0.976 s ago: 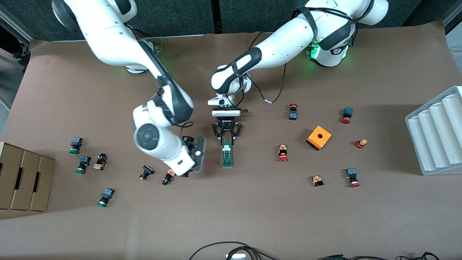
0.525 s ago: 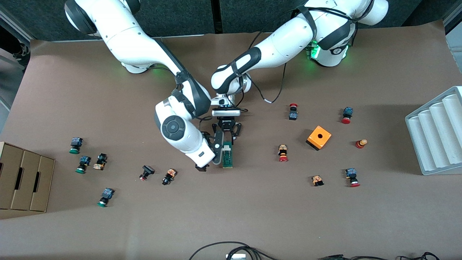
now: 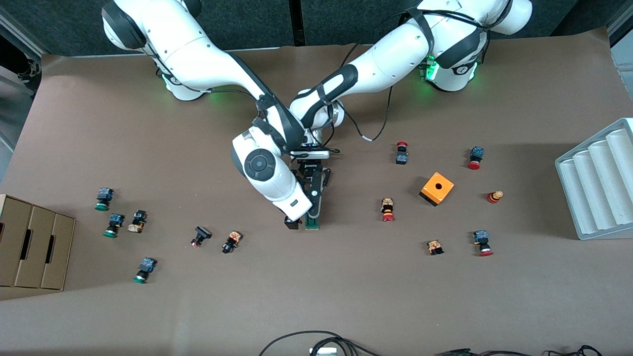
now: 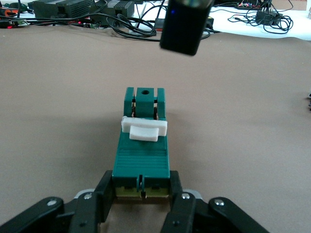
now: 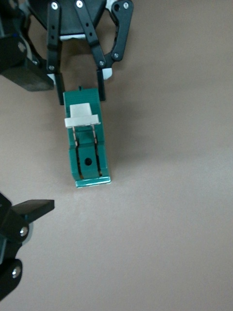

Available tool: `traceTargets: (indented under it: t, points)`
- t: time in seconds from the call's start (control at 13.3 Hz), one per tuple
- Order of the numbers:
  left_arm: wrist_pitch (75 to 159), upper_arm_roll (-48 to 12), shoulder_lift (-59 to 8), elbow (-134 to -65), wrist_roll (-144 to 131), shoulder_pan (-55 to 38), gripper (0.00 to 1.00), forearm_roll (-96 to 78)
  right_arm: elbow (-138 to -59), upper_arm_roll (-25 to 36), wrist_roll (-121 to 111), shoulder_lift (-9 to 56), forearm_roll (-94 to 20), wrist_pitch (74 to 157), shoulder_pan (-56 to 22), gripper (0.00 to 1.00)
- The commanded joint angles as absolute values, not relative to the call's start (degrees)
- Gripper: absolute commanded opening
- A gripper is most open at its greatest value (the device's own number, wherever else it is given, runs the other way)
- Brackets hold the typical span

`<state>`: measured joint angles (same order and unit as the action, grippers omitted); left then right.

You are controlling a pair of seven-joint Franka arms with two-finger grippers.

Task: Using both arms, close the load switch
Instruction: 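Position the right gripper on the white handle while the left gripper holds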

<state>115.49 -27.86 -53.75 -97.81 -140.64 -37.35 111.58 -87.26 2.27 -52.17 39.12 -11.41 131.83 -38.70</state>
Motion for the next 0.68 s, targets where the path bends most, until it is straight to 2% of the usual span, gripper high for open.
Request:
traceTargets:
  t: [0.0,0.6]
  points:
    - [114.8,-26.5,-54.3,-96.8,-141.2,-38.0,0.49,112.6,-86.7,4.1,-51.9,40.6,-12.6,134.1,-40.9,0.99]
    - [114.8,-26.5,-54.3,-96.8,-141.2,-38.0,0.49,112.6,-87.0,7.1,-49.7,43.1,-12.5,137.6,-44.9,0.99]
